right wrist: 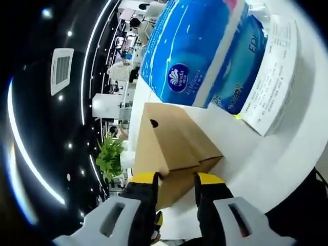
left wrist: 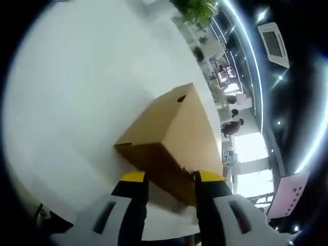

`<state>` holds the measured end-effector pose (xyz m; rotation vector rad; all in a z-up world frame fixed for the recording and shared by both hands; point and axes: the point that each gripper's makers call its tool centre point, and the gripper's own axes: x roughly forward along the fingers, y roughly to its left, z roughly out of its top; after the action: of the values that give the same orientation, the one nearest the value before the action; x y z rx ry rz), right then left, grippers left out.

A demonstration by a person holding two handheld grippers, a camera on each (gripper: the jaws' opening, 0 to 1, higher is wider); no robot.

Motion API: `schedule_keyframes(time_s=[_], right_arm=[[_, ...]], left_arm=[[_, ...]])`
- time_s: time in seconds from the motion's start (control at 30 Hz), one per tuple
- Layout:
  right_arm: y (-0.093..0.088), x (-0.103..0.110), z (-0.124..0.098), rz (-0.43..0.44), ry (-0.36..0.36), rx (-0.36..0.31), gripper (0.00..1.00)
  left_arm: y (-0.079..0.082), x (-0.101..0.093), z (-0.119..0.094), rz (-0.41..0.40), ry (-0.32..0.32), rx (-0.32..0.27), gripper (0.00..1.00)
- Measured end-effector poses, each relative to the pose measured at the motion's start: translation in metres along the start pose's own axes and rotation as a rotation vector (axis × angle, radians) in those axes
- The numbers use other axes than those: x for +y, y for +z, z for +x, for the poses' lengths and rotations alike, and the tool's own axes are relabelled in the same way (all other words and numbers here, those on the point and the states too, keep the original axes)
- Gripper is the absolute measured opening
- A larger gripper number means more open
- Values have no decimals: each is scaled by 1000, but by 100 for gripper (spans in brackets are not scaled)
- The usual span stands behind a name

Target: Operate the shoe box by opening the lid, removing the specified soft item, and placing it in the target area until the item is outside and the box remains undamaged.

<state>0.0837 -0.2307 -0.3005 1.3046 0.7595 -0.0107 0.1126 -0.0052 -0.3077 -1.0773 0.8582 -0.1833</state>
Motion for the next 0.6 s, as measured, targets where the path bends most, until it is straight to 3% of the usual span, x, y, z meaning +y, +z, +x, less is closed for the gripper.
schedule_keyframes(time_s=[0.2,0.3,0.53,0.57,0.6], right_arm=[[2,-1,2,-20,4,-2,26],[2,-1,2,-31,2,4,26],[2,-1,2,-35,1,3,26],[1,-1,2,-27,3,2,27],[1,-1,2,-24,4,1,27]], left_arm=[[2,7,3,54,-25,-15,45],[1,3,4,29,-55,-4,41],[2,-2,5,81,-70,6,36],[3,-2,4,103,-62,7,38],[7,2,4,188,-40,-5,41]])
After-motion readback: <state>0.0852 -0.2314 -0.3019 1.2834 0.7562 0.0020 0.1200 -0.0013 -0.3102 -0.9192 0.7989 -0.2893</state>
